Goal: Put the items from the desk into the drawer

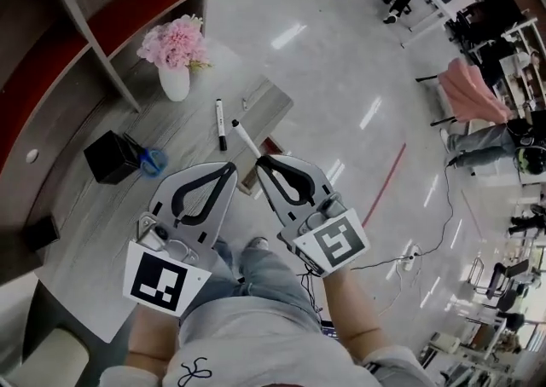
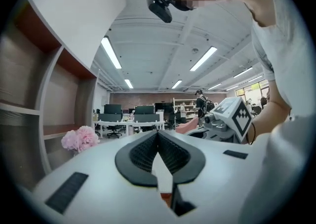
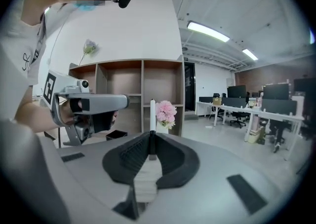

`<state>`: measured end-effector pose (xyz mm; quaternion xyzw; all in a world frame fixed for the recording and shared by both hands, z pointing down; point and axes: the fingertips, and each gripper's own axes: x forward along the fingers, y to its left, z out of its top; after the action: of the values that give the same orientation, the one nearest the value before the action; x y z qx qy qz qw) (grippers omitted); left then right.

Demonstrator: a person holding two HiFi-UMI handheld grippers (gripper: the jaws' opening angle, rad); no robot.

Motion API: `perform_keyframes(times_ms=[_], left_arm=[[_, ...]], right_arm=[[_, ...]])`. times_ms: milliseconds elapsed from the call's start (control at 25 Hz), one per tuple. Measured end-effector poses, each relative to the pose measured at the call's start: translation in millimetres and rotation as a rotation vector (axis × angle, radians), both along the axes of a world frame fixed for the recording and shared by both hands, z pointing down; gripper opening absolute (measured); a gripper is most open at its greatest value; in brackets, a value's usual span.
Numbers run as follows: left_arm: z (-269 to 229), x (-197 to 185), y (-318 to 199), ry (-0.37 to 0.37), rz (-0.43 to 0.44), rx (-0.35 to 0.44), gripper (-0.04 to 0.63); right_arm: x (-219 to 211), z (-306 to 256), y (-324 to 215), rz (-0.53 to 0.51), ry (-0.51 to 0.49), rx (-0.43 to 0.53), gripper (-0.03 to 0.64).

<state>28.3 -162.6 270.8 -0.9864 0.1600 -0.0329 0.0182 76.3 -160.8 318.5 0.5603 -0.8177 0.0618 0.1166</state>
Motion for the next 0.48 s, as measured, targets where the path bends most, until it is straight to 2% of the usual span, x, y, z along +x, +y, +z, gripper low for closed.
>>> perform_keyframes(times_ms=[240, 480], left_arm=[[-3.1, 34.6, 34.8, 0.007, 0.077, -0.003, 0.009], [2.6, 57.1, 60.5, 0.006, 0.111, -0.016, 0.009]], right_arm=[[33.0, 1.5, 34.8, 0.074, 0.030, 0.009, 0.052], [66.5, 34.7, 56.0, 0.151, 0.011, -0.043, 0.052]])
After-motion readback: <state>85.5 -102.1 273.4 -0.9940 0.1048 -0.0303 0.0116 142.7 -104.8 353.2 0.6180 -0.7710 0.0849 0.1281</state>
